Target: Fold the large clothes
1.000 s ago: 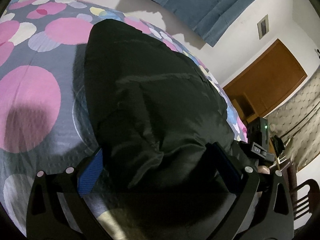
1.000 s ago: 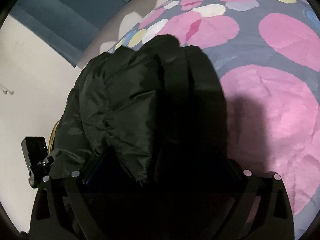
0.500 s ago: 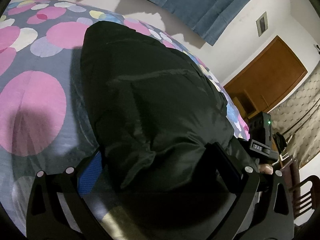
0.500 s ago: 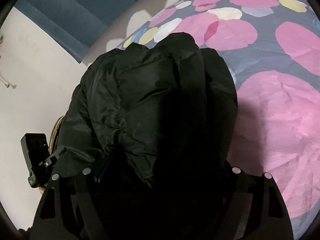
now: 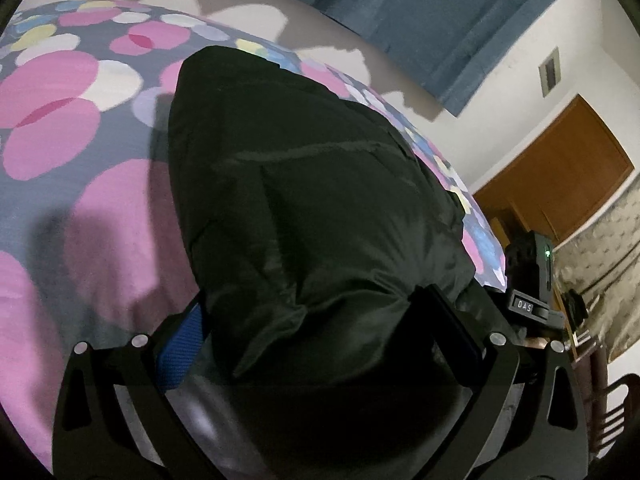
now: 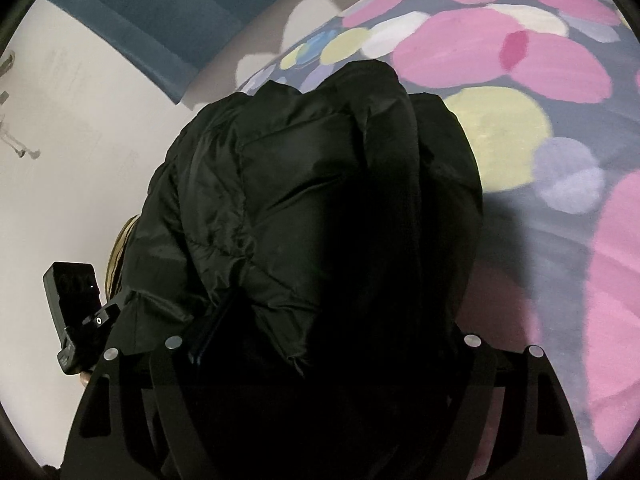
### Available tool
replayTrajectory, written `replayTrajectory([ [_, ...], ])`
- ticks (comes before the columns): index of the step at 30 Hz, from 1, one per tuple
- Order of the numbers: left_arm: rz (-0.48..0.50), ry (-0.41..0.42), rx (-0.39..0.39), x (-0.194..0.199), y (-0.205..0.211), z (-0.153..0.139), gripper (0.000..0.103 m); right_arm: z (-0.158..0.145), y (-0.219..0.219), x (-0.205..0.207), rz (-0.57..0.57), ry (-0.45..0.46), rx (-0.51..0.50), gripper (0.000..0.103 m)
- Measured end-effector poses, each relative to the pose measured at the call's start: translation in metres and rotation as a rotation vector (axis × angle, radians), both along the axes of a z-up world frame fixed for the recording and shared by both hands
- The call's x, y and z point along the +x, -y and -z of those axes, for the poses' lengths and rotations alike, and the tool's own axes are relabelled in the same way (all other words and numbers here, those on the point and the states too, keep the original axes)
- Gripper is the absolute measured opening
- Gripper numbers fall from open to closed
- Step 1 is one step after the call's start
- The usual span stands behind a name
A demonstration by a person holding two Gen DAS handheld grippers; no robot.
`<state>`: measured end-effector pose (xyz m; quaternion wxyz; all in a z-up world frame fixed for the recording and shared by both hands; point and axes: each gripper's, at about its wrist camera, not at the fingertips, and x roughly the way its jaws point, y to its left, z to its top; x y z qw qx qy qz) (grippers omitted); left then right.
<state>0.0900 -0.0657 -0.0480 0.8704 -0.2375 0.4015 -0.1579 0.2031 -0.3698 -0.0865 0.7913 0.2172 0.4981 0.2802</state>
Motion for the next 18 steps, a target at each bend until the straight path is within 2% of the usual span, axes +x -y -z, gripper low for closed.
replayTrajectory([
  [11, -0.080, -0.008, 0.020, -0.006, -0.063, -0.002, 0.101, 0.003, -0.078, 0.034, -0.079, -0.013, 0.015, 0.080],
  [18, -0.107, -0.017, 0.037, 0.005, -0.090, -0.003, 0.101, 0.006, -0.101, 0.044, -0.095, -0.026, 0.035, 0.080],
])
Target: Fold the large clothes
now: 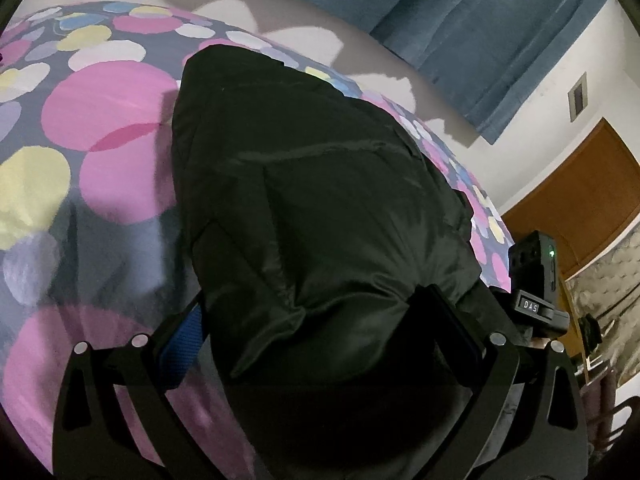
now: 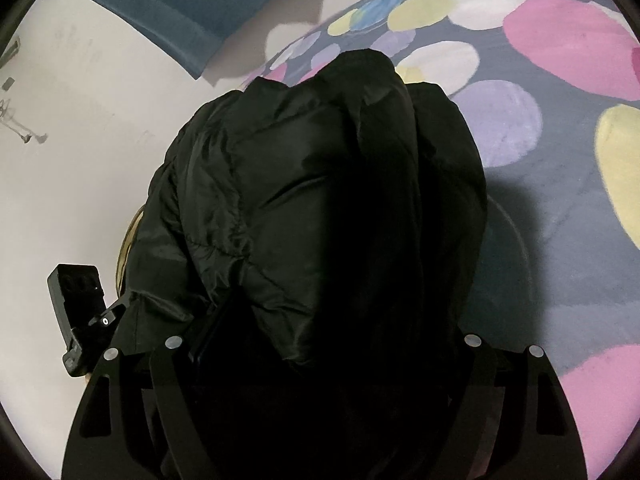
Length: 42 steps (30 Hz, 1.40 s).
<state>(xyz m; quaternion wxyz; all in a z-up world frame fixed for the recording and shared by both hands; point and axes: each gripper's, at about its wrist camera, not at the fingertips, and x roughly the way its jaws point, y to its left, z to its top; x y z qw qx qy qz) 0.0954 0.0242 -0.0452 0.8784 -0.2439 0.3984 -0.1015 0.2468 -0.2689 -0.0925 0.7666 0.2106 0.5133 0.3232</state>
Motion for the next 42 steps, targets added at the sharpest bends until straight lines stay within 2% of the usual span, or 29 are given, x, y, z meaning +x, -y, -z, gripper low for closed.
replayTrajectory([
  [4, -0.004, -0.006, 0.005, 0.006, -0.008, 0.001, 0.101, 0.004, -0.006, 0.006, 0.002, -0.012, 0.008, 0.080],
  [10, -0.010, -0.011, 0.014, 0.011, -0.008, 0.001, 0.101, 0.003, 0.007, -0.013, 0.001, -0.016, 0.005, 0.080],
  [17, -0.024, 0.001, 0.027, -0.003, -0.003, -0.005, 0.101, -0.001, 0.011, -0.016, 0.004, -0.015, 0.002, 0.083],
  [25, 0.000, 0.042, 0.062, -0.031, 0.003, -0.013, 0.101, -0.011, 0.028, -0.042, 0.017, -0.029, -0.022, 0.086],
  [29, 0.007, 0.050, 0.062, -0.033, 0.004, -0.011, 0.101, -0.017, 0.034, -0.058, 0.004, -0.021, -0.034, 0.086],
  [34, 0.003, 0.061, 0.082, -0.032, 0.007, -0.008, 0.101, -0.011, 0.036, -0.066, -0.014, -0.044, -0.028, 0.086],
  [42, -0.019, 0.060, 0.114, -0.027, 0.009, -0.009, 0.100, 0.002, 0.037, -0.062, -0.003, -0.065, 0.050, 0.068],
])
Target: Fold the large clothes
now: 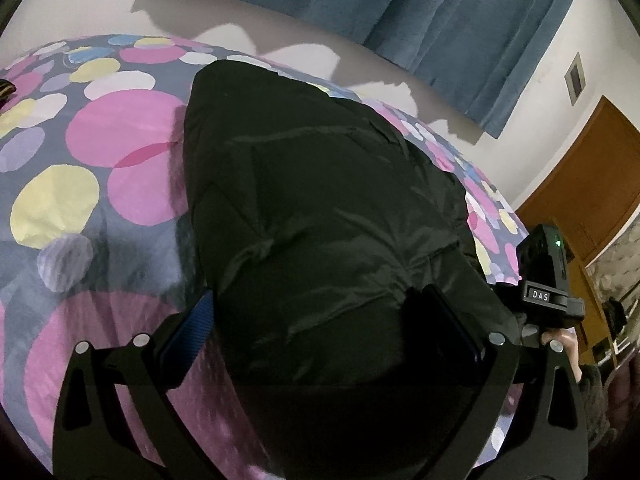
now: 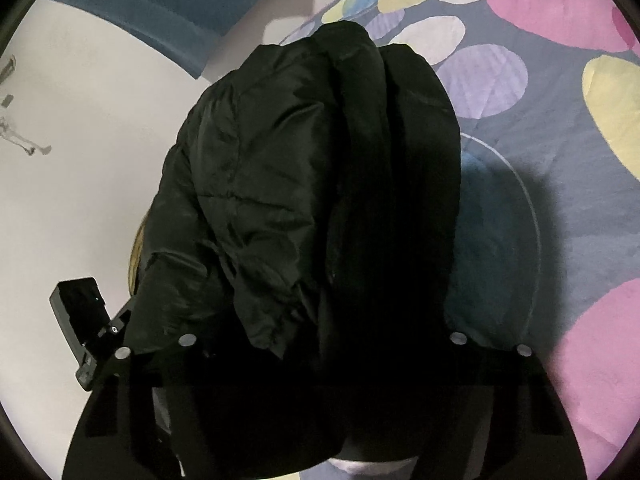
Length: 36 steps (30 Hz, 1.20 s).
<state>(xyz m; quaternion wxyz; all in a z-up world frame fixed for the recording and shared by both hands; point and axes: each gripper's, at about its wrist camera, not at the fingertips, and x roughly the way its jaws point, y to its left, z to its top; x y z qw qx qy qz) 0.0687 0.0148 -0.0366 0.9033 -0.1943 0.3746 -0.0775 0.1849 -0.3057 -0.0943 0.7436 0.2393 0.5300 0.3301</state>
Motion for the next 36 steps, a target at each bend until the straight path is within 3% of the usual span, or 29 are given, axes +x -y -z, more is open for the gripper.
replayTrajectory([
  [4, -0.014, -0.007, 0.008, 0.008, -0.002, 0.000, 0.099, 0.007, 0.003, 0.006, 0.005, -0.029, 0.053, 0.065],
  [36, -0.030, 0.007, 0.025, 0.009, 0.001, 0.001, 0.097, 0.009, 0.004, 0.016, -0.026, -0.030, 0.077, 0.062],
])
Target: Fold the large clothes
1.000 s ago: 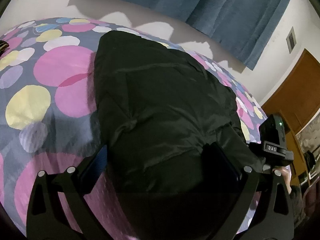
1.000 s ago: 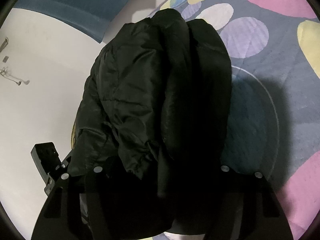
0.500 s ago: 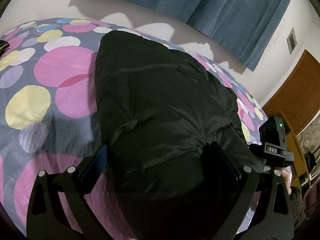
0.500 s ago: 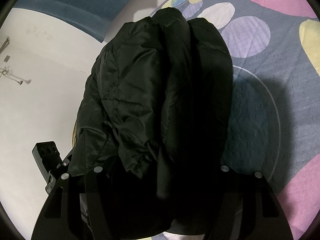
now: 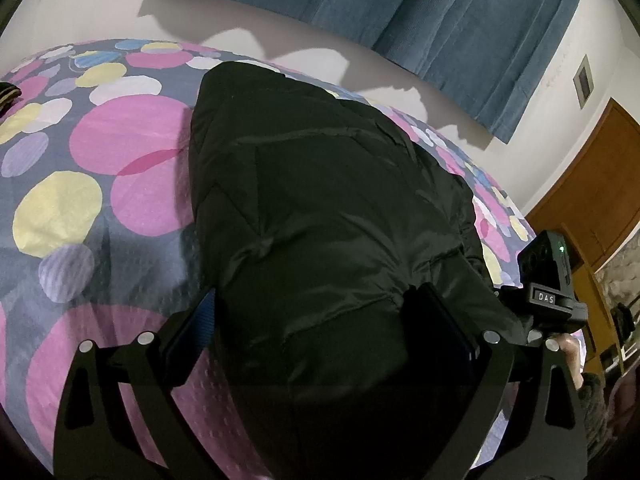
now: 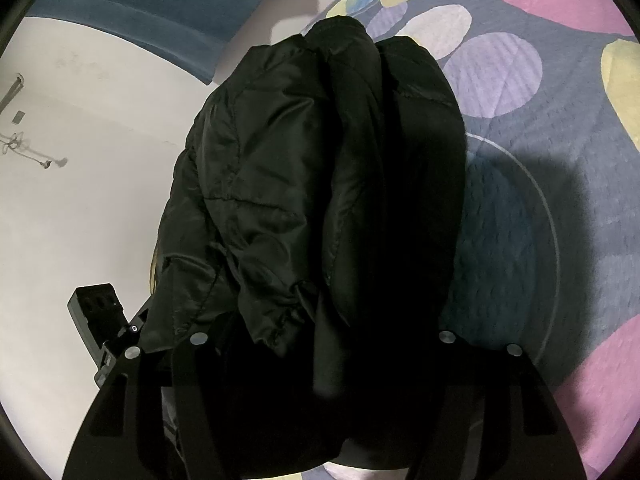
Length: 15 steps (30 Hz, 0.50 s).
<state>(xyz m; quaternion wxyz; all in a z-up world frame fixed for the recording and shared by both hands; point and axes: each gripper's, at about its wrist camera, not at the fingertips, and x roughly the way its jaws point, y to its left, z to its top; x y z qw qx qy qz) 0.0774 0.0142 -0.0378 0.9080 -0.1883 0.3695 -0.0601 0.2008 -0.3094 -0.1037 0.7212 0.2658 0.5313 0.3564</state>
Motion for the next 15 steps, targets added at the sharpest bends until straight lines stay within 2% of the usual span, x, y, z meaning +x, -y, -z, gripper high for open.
replayTrajectory([
  [15, -0.002, 0.003, 0.010, -0.0010, -0.0016, 0.0024, 0.097, -0.0017, -0.0047, 0.0000, -0.005, 0.031, -0.005, 0.062],
])
